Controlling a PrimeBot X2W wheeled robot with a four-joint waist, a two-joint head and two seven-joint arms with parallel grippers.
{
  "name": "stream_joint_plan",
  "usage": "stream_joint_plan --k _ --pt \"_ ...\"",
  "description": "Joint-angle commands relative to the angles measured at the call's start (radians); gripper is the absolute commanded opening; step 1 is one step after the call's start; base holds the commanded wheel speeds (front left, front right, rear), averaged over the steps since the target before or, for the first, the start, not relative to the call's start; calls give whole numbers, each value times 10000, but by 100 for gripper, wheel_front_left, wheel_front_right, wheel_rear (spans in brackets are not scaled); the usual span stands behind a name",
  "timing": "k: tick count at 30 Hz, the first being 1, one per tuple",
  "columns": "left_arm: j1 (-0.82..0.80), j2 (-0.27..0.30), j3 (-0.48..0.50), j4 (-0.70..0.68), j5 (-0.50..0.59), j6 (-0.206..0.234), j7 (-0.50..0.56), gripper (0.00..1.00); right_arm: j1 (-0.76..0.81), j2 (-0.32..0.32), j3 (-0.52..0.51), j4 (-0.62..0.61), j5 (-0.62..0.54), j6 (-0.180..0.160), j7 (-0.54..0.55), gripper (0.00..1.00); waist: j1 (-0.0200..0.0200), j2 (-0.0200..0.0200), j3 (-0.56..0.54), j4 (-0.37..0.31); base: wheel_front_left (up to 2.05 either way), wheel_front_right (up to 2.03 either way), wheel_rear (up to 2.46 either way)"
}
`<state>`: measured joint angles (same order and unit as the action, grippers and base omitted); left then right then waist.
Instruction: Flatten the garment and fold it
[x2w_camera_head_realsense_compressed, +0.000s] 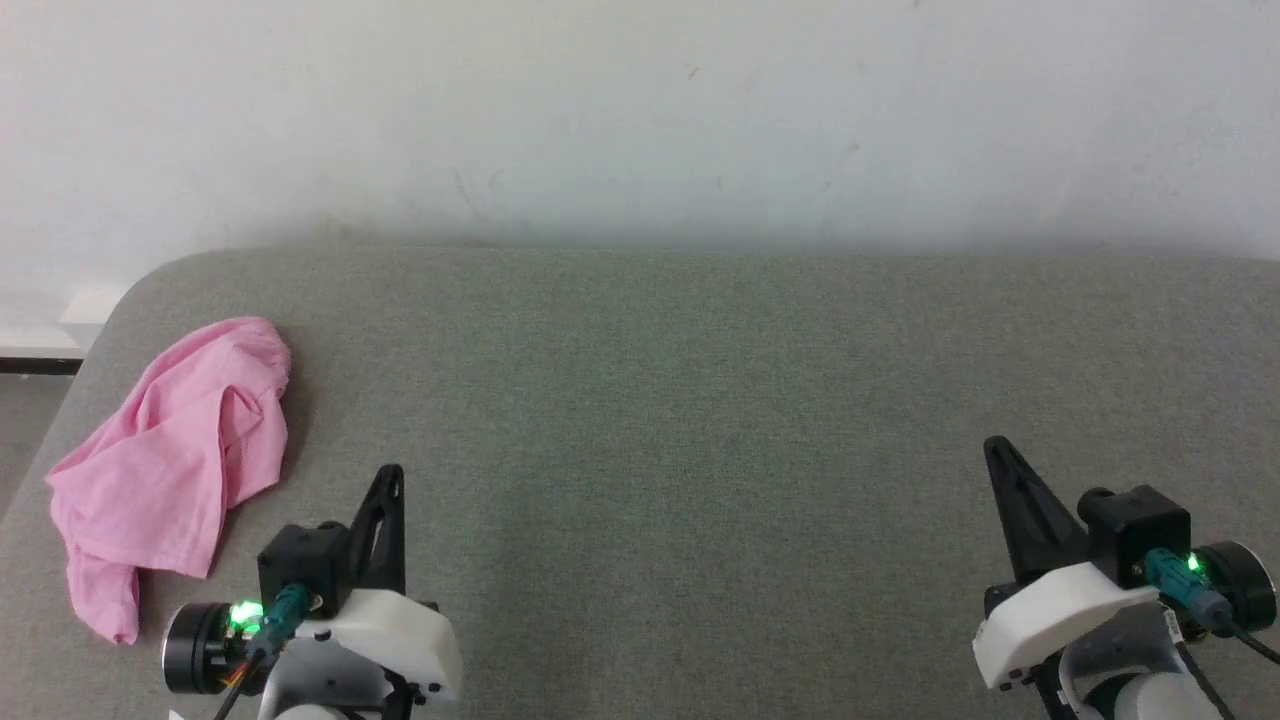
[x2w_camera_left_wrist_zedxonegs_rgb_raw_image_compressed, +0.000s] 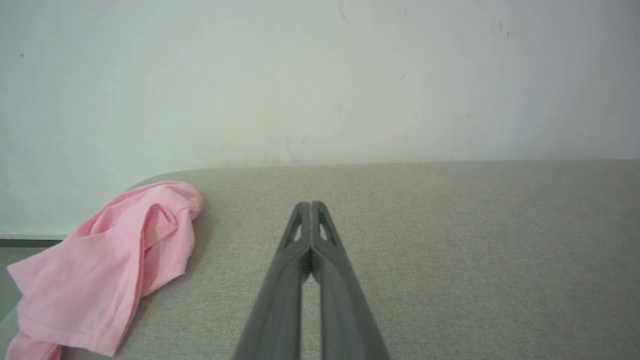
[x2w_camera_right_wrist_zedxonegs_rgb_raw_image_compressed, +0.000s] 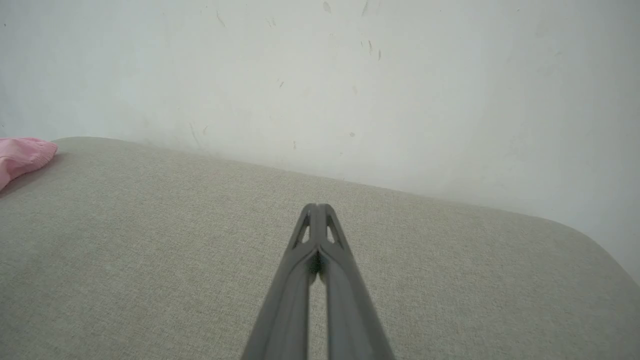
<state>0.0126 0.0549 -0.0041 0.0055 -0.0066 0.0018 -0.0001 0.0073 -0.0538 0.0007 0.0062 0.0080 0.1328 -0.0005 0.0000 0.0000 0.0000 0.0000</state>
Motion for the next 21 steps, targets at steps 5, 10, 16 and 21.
stream_joint_plan --k 5,10,16,21 --pt "-126 -47 41 -55 66 -18 1 0 -73 36 -7 -62 -80 -21 5 0 0 0 0 0 0 0 0" --pt "-126 -47 41 -55 66 -18 1 0 -73 36 -7 -62 -80 -21 5 0 0 0 0 0 0 0 0" --pt "-126 -47 41 -55 66 -18 1 0 -73 36 -7 -62 -80 -21 5 0 0 0 0 0 0 0 0" --pt "5 6 -8 8 -3 0 -3 100 1 -6 2 12 4 2 -3 100 0 0 0 0 0 0 0"
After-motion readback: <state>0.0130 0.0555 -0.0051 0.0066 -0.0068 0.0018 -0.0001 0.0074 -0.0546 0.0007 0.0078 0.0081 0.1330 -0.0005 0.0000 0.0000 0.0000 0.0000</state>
